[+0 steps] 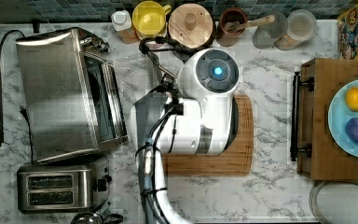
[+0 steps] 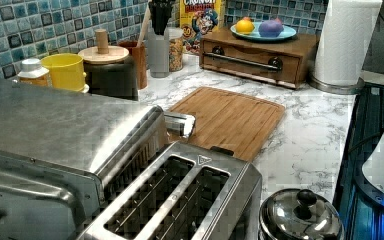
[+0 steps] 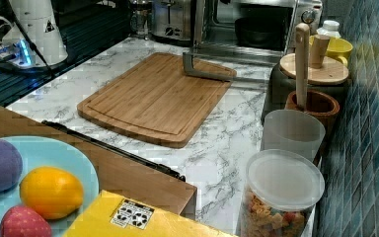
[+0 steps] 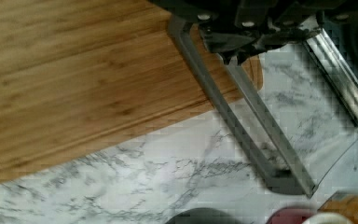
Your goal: Close the oven.
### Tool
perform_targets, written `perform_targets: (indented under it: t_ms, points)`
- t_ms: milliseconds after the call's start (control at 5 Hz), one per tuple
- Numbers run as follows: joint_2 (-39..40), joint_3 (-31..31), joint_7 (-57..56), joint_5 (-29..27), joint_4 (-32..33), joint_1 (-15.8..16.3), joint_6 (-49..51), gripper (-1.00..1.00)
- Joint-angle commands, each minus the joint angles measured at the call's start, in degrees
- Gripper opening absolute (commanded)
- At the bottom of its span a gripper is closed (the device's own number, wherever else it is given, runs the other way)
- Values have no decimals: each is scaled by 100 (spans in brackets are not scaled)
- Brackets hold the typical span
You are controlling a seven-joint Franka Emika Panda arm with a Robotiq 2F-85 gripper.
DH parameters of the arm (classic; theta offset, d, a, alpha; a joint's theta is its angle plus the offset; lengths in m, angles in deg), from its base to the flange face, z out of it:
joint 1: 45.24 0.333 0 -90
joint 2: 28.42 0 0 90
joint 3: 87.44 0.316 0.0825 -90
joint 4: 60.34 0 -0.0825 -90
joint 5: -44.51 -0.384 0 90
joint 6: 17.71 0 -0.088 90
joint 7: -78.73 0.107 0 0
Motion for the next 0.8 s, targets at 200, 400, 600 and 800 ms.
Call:
perform_targets:
  t_ms: [200,400,600,800]
  points:
    - [647,-377,-3201,-1597,-313,-615,116,-100]
    - [704,-150,-4035,-2261,-169,-586,151,-100]
    - [897,29,-4729,-2927,-74,-651,42,-100]
    - [1272,51,-5444,-3274,-21,-689,-175,-100]
